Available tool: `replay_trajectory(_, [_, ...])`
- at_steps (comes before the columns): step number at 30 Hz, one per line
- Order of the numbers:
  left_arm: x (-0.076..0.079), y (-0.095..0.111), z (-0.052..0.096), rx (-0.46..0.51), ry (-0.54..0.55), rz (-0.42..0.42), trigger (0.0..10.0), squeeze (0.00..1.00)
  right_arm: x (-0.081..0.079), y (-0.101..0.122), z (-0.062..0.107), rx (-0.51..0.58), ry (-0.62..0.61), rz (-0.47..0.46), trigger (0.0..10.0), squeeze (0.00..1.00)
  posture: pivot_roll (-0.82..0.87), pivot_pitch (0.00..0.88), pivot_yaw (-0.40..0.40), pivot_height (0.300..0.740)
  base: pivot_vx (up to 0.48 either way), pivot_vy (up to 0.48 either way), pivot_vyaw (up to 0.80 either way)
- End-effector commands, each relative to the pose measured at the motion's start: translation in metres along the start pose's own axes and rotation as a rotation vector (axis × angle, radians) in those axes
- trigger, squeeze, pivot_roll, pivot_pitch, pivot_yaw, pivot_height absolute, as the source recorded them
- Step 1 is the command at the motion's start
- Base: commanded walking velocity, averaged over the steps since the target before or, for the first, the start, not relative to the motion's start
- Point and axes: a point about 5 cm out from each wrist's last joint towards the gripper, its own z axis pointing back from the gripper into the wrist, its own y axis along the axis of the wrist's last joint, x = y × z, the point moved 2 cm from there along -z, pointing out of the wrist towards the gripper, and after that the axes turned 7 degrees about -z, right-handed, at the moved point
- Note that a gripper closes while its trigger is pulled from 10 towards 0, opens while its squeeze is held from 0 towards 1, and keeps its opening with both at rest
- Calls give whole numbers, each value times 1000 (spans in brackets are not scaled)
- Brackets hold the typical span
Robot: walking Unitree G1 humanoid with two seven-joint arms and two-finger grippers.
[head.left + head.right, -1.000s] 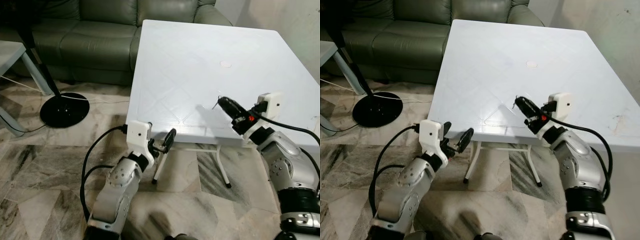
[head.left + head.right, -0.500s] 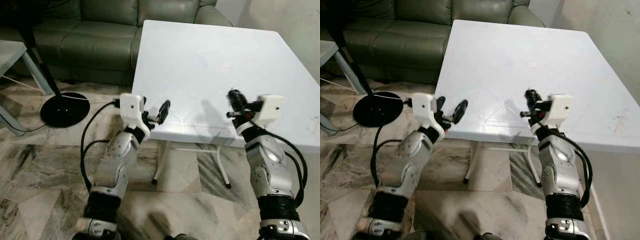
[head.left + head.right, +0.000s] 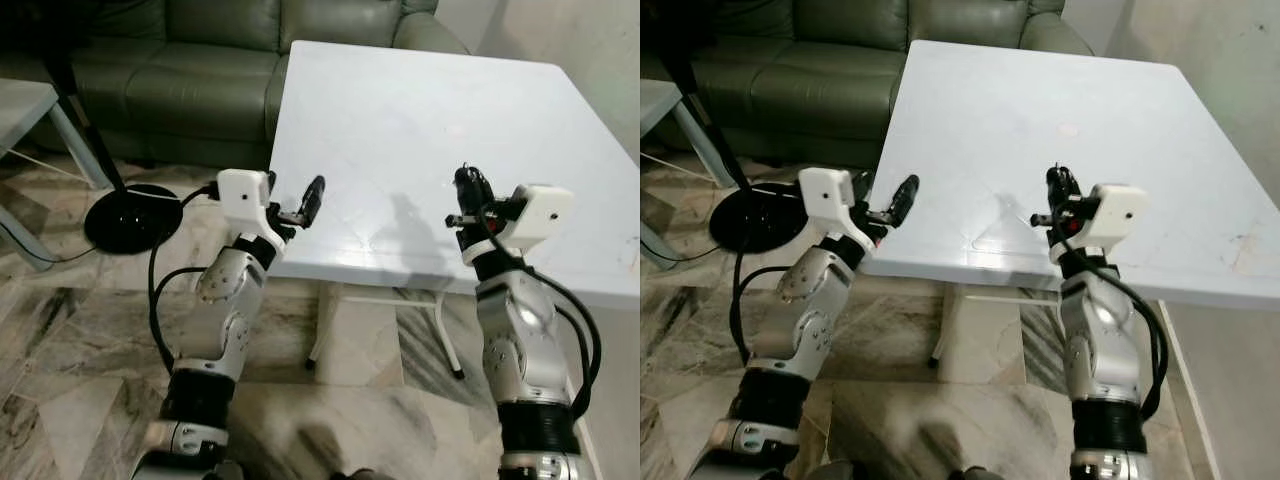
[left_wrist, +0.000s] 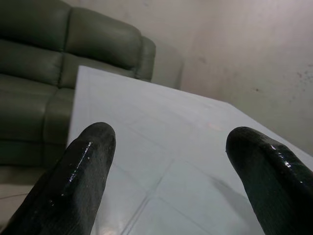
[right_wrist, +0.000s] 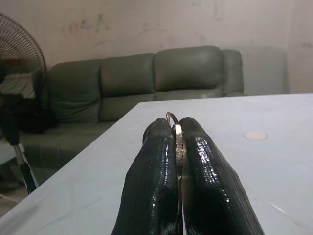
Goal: Hang keys on a hook
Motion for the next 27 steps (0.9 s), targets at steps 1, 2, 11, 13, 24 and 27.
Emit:
replay_trajectory(1, [-2, 2, 9, 20, 13, 11, 10000, 0, -4, 7, 7, 37, 9, 48, 10000, 0, -9, 13, -72, 740, 0, 0, 0])
replay_trajectory(2, [-4, 2, 17, 32, 23, 19, 10000, 0, -6, 5, 15, 34, 0, 59, 10000, 0, -8, 5, -68, 740, 0, 0, 0])
replay_trajectory(11, [-19, -23, 52, -32, 121, 90, 10000, 0, 6, -19, 58, -56, -133, 50, 10000, 0, -11, 0, -50, 740, 0, 0, 0])
replay_trajectory(13, [-19, -22, 54, -24, 128, 97, 10000, 0, 7, -21, 62, -69, -142, 44, 10000, 0, -12, 0, -48, 740, 0, 0, 0])
replay_trajectory(24, [-25, -17, 52, -3, 123, 78, 10000, 0, 7, -21, 63, -73, -151, 61, 10000, 0, -7, 0, -43, 740, 0, 0, 0])
replay_trajectory(27, [-27, -17, 52, -11, 123, 53, 10000, 0, 7, -22, 61, -75, -156, 61, 10000, 0, -7, 0, -43, 740, 0, 0, 0])
